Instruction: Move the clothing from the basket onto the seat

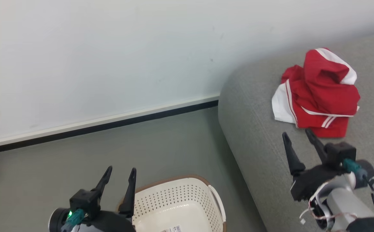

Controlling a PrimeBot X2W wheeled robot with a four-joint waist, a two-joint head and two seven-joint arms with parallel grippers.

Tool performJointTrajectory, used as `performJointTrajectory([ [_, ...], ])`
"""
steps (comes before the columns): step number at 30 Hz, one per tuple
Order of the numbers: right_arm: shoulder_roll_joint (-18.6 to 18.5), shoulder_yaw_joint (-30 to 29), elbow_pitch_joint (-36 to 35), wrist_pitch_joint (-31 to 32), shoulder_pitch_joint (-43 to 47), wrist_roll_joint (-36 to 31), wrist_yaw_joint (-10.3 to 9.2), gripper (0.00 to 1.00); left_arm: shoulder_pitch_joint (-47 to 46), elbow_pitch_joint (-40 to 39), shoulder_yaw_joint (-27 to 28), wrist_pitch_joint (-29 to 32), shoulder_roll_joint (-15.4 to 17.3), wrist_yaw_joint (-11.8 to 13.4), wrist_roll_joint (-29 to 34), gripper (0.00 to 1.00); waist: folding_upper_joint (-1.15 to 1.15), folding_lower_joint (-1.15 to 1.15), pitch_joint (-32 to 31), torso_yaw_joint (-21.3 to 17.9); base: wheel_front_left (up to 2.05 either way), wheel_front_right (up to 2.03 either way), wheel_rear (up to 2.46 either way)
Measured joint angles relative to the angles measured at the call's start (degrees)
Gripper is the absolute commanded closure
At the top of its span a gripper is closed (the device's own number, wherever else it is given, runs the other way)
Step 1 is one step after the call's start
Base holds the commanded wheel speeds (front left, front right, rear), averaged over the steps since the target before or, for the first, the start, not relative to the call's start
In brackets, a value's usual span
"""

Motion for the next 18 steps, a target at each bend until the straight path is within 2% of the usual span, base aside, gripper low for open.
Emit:
performJointTrajectory([
  [9, 1.3, -0.8, -10.4, 0.0, 11.6, -0.9, -4.25, 0.00, 8.3, -2.9, 4.5, -0.6, 3.2, 1.1, -0.6, 0.00, 0.00, 0.00, -3.7, 4.1, 0.00, 0.00, 0.00],
  [14, 1.4, -1.5, -15.1, 0.0, 15.5, -1.6, -5.28, 0.00, 12.4, -5.0, 7.2, -1.1, 5.0, 1.6, -0.7, 0.00, 0.00, 0.00, -4.9, 5.5, 0.00, 0.00, 0.00],
  [18, 1.1, -2.7, -18.2, -0.1, 18.5, -2.2, -5.78, 0.00, 14.7, -6.9, 7.8, -1.1, 4.9, 1.6, -0.7, 0.00, 0.00, 0.01, -5.1, 6.0, 0.00, 0.00, 0.00],
])
